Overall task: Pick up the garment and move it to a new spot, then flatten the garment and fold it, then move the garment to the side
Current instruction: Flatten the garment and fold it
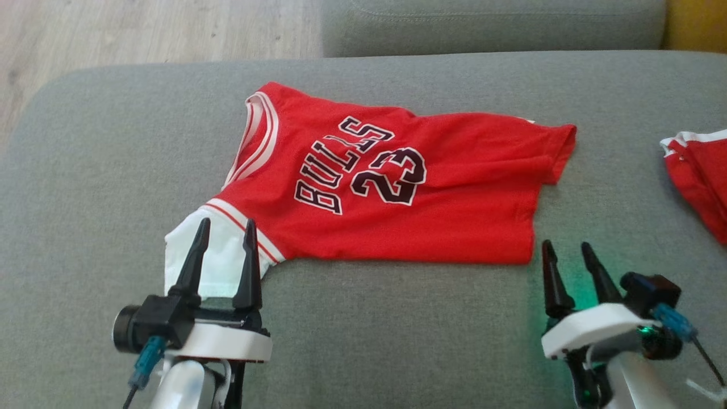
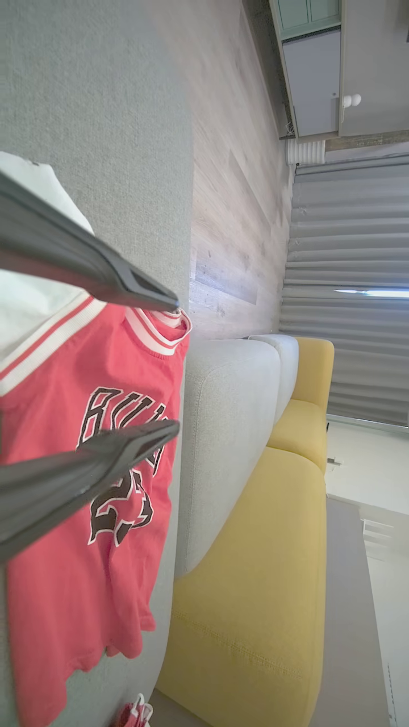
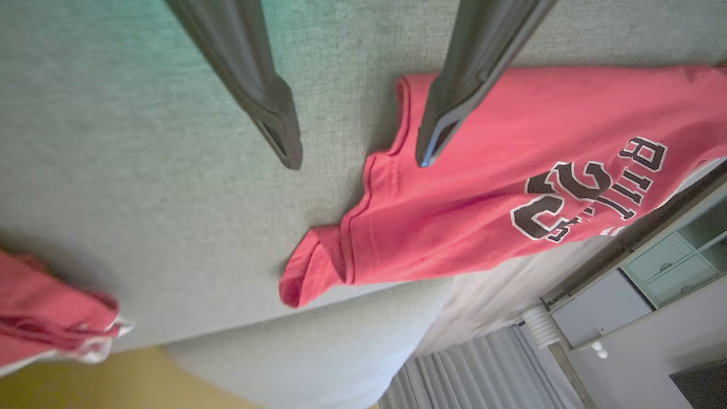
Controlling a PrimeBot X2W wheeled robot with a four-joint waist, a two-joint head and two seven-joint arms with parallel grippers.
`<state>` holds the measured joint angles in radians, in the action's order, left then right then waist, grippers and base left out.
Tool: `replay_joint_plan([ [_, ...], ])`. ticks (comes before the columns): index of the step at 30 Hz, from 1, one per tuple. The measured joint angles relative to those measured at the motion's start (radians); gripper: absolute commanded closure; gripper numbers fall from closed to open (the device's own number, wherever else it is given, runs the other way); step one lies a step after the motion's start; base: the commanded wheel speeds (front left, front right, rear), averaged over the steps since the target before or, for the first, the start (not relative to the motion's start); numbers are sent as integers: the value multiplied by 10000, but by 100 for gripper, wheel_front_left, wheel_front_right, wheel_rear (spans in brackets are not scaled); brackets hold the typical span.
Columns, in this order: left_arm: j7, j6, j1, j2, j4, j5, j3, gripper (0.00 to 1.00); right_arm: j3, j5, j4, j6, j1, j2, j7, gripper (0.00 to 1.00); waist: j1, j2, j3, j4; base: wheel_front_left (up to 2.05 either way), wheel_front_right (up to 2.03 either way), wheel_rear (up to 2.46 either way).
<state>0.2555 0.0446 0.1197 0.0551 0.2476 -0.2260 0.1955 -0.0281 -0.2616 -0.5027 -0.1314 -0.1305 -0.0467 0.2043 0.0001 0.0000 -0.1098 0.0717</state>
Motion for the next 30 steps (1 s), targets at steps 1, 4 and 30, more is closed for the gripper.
replay_joint_plan([
  [1, 0, 8, 18, -12, 44, 2, 2, 0, -73, -211, -259, 0, -163, 2, -104, 0, 0, 0, -33, 41, 0, 0, 0],
  [4, 0, 86, 61, -23, 79, 96, 2, 0, -316, -911, -970, 0, -626, -2, -458, 0, 0, 0, -133, 152, 0, 0, 0],
  [30, 0, 81, -5, -63, 222, 38, -132, 0, -1797, -307, -715, -2, -1943, -328, 173, 100, -1, 0, 435, -15, 0, 0, 0],
])
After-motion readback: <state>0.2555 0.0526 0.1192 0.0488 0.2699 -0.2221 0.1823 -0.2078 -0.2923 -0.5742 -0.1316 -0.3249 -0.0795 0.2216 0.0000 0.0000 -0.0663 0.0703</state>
